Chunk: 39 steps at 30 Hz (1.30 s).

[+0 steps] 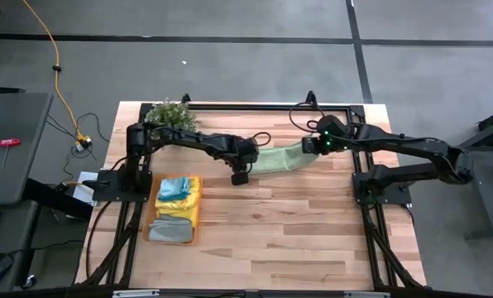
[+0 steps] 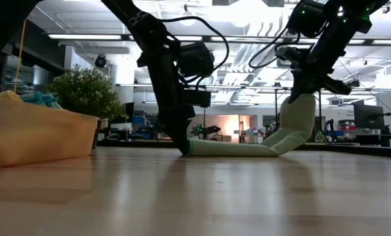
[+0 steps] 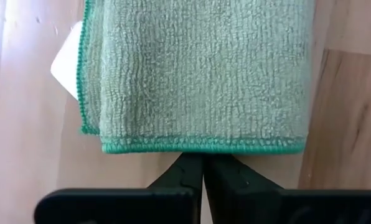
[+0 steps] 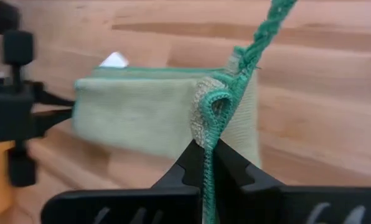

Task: Fold microfiber towels
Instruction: Fold the green microfiber towel

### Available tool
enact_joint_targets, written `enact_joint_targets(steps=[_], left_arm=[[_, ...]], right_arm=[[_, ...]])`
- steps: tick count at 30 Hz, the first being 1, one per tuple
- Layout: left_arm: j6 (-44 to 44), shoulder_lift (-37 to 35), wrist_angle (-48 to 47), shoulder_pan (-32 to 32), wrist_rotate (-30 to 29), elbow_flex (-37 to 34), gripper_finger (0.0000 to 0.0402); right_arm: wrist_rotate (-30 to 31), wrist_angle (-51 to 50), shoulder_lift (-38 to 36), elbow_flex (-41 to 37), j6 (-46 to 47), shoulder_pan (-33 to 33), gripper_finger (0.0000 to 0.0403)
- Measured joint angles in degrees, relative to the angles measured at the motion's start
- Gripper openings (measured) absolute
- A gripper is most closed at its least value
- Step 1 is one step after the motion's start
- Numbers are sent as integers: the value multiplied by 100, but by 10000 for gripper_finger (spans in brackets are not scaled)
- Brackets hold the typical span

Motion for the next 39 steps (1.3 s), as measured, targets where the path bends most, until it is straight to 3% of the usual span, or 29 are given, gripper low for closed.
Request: enact_joint_targets(steps=[5,12,24,39], left_arm=[[0,10,84,-1,-28,-2,1],[-7,22,208,1,-26,-4,0],[-151,22,217,-1,-27,-4,0],[-151,22,234,1,-30,-7,0]], right_arm=[[-182,560,237,0,337,328,0],[-337,2163,1051,0,849,784,0],[-344,4529,2471,2,1754,1011,0],[-533,5838,3378,2,2141,1333,8]])
